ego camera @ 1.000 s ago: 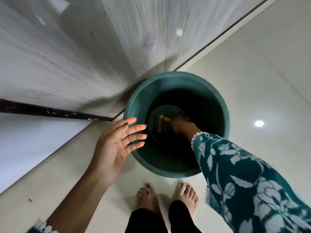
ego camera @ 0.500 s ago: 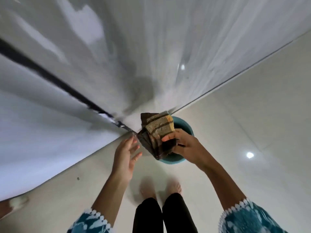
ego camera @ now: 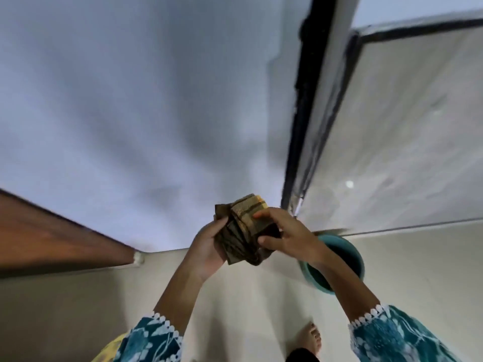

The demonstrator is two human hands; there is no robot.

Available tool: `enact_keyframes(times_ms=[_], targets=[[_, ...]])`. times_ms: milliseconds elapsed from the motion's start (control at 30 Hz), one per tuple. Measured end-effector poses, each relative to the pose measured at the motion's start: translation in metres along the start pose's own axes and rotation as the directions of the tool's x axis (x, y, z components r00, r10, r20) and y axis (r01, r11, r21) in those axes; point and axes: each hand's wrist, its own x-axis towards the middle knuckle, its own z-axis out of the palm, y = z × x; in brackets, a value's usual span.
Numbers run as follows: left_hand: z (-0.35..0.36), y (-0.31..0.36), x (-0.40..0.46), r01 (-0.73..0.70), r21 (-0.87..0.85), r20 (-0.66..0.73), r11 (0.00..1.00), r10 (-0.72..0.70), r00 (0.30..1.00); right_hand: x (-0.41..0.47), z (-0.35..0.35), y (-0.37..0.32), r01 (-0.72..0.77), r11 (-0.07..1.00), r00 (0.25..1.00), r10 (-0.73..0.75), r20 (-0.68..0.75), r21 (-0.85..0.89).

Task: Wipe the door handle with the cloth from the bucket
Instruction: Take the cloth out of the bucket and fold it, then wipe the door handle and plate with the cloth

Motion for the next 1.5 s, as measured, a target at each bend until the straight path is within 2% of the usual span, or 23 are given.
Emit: enact_keyframes(times_ms=[67, 133, 200, 233, 300, 400, 467, 533, 600, 667, 733, 833, 900, 967, 1033, 1100, 1167, 1233, 1300, 1400, 1500], targets=[[-0.034, 0.016, -0.024, -0.021, -0.038, -0.046, 0.999, 0.019, 0.999, 0.004, 0.037, -0.03, 0.136, 0.981, 0.985, -0.119, 0.123, -0.137], [-0.076, 0.034, -0.051, -0.013, -0.107, -0.076, 0.994, 0.005, 0.997, 0.007, 0.084, -0.055, 0.251, 0.914, 0.962, -0.199, 0.187, -0.32], [-0.115, 0.05, -0.078, -0.009, -0.143, -0.121, 0.99, -0.008, 0.993, 0.011, 0.13, -0.069, 0.323, 0.803, 0.946, -0.295, 0.137, -0.502], [-0.134, 0.057, -0.093, -0.013, -0.154, -0.132, 0.988, -0.007, 0.991, 0.013, 0.153, -0.079, 0.334, 0.781, 0.936, -0.339, 0.09, -0.527], [-0.166, 0.071, -0.124, -0.051, -0.171, -0.153, 0.984, 0.025, 0.988, 0.016, 0.193, -0.105, 0.327, 0.82, 0.921, -0.389, -0.038, -0.47], [-0.198, 0.089, -0.161, -0.098, -0.195, -0.173, 0.976, 0.065, 0.983, 0.018, 0.238, -0.154, 0.271, 0.943, 0.922, -0.312, -0.228, -0.192], [-0.217, 0.098, -0.177, -0.112, -0.209, -0.207, 0.971, 0.068, 0.976, 0.021, 0.263, -0.184, 0.275, 0.961, 0.906, -0.267, -0.327, -0.022], [-0.225, 0.107, -0.189, -0.132, -0.223, -0.221, 0.966, 0.082, 0.972, 0.023, 0.284, -0.209, 0.333, 0.94, 0.863, -0.336, -0.378, -0.075], [-0.231, 0.119, -0.2, -0.159, -0.25, -0.167, 0.955, 0.12, 0.979, 0.028, 0.306, -0.222, 0.396, 0.873, 0.821, -0.476, -0.316, -0.285], [-0.24, 0.132, -0.208, -0.206, -0.287, -0.141, 0.936, 0.171, 0.975, 0.039, 0.325, -0.221, 0.415, 0.708, 0.78, -0.6, -0.178, -0.571], [-0.253, 0.142, -0.211, -0.256, -0.323, -0.168, 0.911, 0.211, 0.963, 0.047, 0.331, -0.227, 0.391, 0.658, 0.802, -0.586, -0.112, -0.644], [-0.265, 0.154, -0.218, -0.309, -0.308, -0.167, 0.9, 0.269, 0.949, 0.055, 0.33, -0.242, 0.476, 0.631, 0.806, -0.592, 0.016, -0.613], [-0.268, 0.162, -0.221, -0.338, -0.257, -0.17, 0.905, 0.301, 0.938, 0.063, 0.322, -0.252, 0.548, 0.629, 0.813, -0.557, 0.172, -0.552], [-0.273, 0.172, -0.222, -0.378, -0.194, -0.206, 0.905, 0.339, 0.918, 0.074, 0.31, -0.264, 0.55, 0.735, 0.835, -0.474, 0.279, -0.397], [-0.278, 0.184, -0.221, -0.401, -0.147, -0.243, 0.904, 0.36, 0.901, 0.084, 0.3, -0.276, 0.433, 0.899, 0.893, -0.418, 0.165, -0.068], [-0.283, 0.196, -0.22, -0.419, -0.123, -0.258, 0.9, 0.378, 0.889, 0.097, 0.293, -0.285, 0.261, 0.935, 0.957, -0.284, 0.066, 0.239], [-0.282, 0.207, -0.219, -0.43, -0.101, -0.244, 0.897, 0.397, 0.885, 0.112, 0.289, -0.291, 0.206, 0.931, 0.958, -0.254, 0.13, 0.301], [-0.279, 0.215, -0.217, -0.442, -0.093, -0.231, 0.892, 0.413, 0.881, 0.124, 0.294, -0.299, 0.233, 0.918, 0.938, -0.299, 0.177, 0.32], [-0.28, 0.221, -0.216, -0.468, -0.092, -0.264, 0.879, 0.432, 0.862, 0.134, 0.302, -0.307, 0.235, 0.885, 0.93, -0.325, 0.173, 0.402], [-0.284, 0.234, -0.214, -0.556, -0.017, -0.311, 0.831, 0.524, 0.793, 0.149, 0.322, -0.317, 0.246, 0.819, 0.914, -0.374, 0.158, 0.519], [-0.288, 0.248, -0.207, -0.612, 0.072, -0.289, 0.787, 0.604, 0.743, 0.165, 0.347, -0.328, 0.267, 0.801, 0.923, -0.373, 0.098, 0.535]])
